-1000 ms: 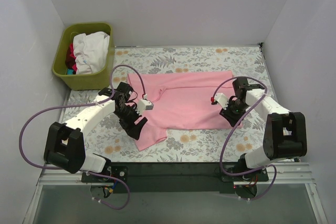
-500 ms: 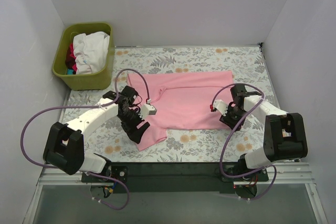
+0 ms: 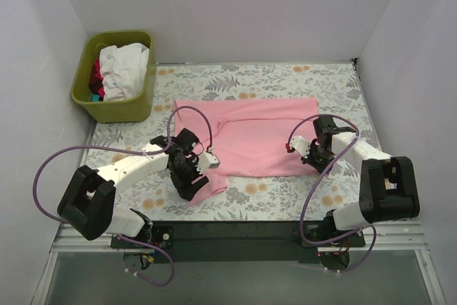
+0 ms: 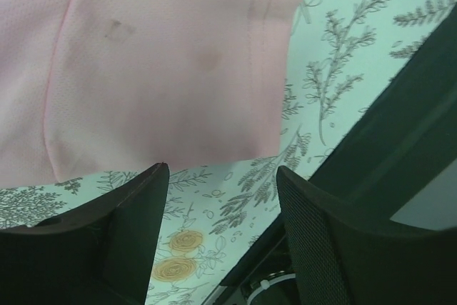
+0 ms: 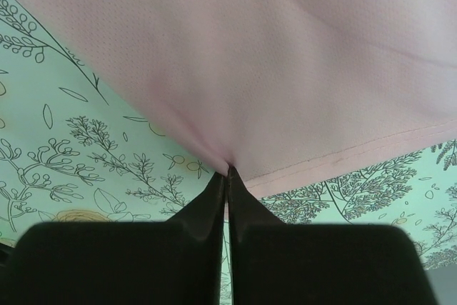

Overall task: Fold and stack the t-shirts
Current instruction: Fold the tshirt

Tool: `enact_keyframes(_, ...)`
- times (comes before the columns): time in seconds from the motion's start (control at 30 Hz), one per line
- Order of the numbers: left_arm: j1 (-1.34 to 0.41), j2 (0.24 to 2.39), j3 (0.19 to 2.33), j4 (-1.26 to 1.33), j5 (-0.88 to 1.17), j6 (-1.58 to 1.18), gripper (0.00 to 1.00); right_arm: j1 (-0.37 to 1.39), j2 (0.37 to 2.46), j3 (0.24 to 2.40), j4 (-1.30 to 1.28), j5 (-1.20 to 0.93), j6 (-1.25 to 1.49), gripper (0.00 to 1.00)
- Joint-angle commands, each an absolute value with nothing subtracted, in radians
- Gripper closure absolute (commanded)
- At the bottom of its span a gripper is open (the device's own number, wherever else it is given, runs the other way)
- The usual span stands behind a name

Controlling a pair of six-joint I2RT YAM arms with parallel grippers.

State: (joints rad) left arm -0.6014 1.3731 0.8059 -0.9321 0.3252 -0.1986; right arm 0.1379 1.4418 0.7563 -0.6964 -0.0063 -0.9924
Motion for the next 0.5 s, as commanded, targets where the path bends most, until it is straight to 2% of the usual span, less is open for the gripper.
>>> enact_keyframes(0.0,-0.623,1.368,0.773,-0.818,0.221,-0.212,0.40,0.138,1.466,0.764,-0.676,-0.009,-0.983,0.98)
enact_keyframes(0.2,-0.658,1.397,0.716,-0.721,0.126,-0.172,0.49,0.138,1.471,0.767,-0.676,-0.005,-0.982,0.99)
enact_keyframes(0.3,-0.676,1.404,0.669,-0.681,0.091,-0.153,0.66,0.138,1.468,0.773,-0.680,-0.006,-0.979,0.99)
enact_keyframes(0.37,-0.680,1.401,0.660,-0.684,0.087,-0.150,0.87,0.140,1.463,0.775,-0.681,-0.008,-0.977,0.99)
enact_keyframes(0.43,-0.683,1.379,0.670,-0.713,0.103,-0.169,0.98,0.140,1.454,0.773,-0.686,-0.005,-0.979,0.99)
enact_keyframes(0.47,-0.683,1.370,0.679,-0.727,0.112,-0.179,1.00,0.140,1.451,0.779,-0.687,-0.005,-0.977,0.99)
